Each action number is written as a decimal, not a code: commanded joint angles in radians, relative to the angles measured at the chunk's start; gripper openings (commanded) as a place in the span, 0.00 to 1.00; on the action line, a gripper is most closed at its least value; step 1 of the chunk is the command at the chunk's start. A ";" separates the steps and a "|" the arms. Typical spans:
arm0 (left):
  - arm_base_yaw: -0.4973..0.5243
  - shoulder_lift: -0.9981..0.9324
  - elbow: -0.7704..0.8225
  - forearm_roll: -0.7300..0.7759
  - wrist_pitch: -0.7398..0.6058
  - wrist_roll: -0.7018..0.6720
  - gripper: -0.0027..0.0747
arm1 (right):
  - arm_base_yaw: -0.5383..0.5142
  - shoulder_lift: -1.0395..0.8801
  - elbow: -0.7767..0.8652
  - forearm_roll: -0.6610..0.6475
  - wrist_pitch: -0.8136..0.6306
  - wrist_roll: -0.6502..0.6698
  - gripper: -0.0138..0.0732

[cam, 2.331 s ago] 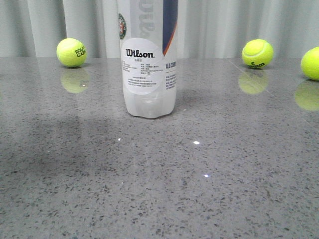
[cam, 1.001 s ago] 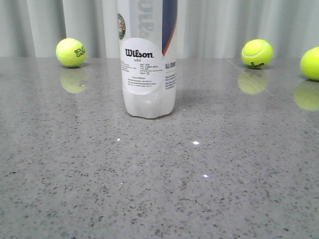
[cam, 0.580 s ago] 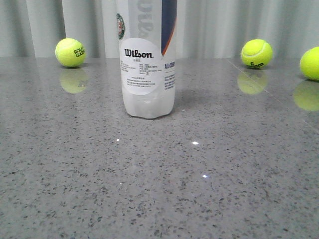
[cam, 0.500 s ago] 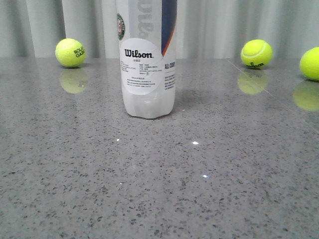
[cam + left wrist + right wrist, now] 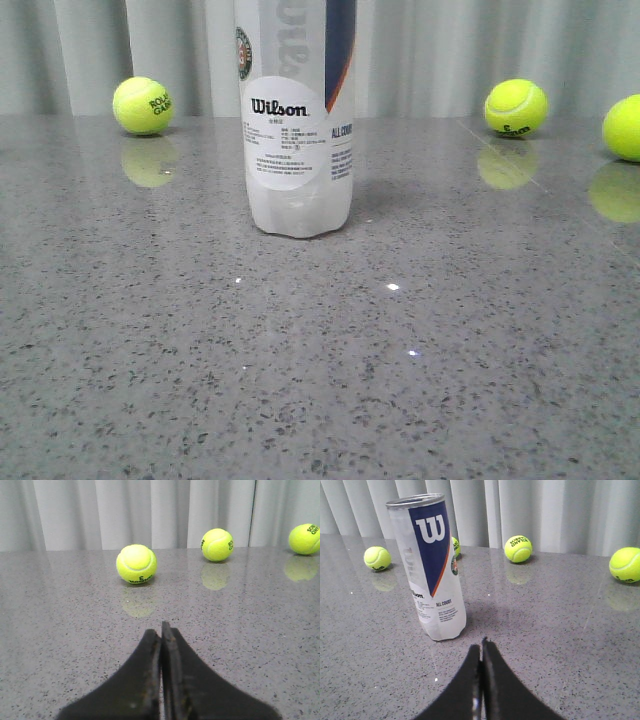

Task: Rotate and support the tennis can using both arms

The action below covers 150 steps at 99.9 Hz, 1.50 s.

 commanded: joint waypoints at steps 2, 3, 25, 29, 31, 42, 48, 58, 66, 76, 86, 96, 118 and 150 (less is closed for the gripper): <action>0.003 -0.030 0.043 -0.010 -0.073 -0.011 0.01 | -0.002 0.010 -0.027 -0.002 -0.079 0.000 0.08; 0.003 -0.030 0.043 -0.010 -0.073 -0.011 0.01 | -0.002 0.010 -0.027 -0.002 -0.079 0.000 0.08; 0.003 -0.030 0.043 -0.010 -0.073 -0.011 0.01 | -0.002 0.010 -0.027 -0.002 -0.079 0.000 0.08; 0.003 -0.030 0.043 -0.010 -0.073 -0.011 0.01 | -0.003 0.010 -0.025 -0.002 -0.079 0.000 0.08; 0.003 -0.030 0.043 -0.010 -0.073 -0.011 0.01 | -0.006 0.010 -0.025 -0.002 -0.078 0.000 0.08; 0.003 -0.030 0.043 -0.010 -0.073 -0.011 0.01 | -0.037 0.010 -0.024 -0.003 -0.105 0.000 0.08; 0.003 -0.030 0.043 -0.010 -0.073 -0.011 0.01 | -0.080 0.010 -0.007 -0.008 -0.146 0.000 0.08; 0.003 -0.030 0.043 -0.010 -0.073 -0.011 0.01 | -0.175 0.010 0.038 -0.023 -0.192 0.000 0.08; 0.003 -0.030 0.043 -0.010 -0.073 -0.011 0.01 | -0.268 0.009 0.081 -0.036 -0.213 0.000 0.08; 0.003 -0.030 0.043 -0.010 -0.073 -0.011 0.01 | -0.362 -0.003 0.138 -0.072 -0.224 0.001 0.08; 0.003 -0.030 0.043 -0.010 -0.073 -0.011 0.01 | -0.432 -0.050 0.195 -0.122 -0.247 0.007 0.08; 0.003 -0.030 0.043 -0.010 -0.073 -0.011 0.01 | -0.480 -0.118 0.244 -0.151 -0.269 0.015 0.08; 0.003 -0.030 0.043 -0.010 -0.073 -0.011 0.01 | -0.511 -0.207 0.355 -0.207 -0.308 0.062 0.08; 0.003 -0.030 0.043 -0.010 -0.073 -0.011 0.01 | -0.511 -0.207 0.353 -0.235 -0.308 0.064 0.08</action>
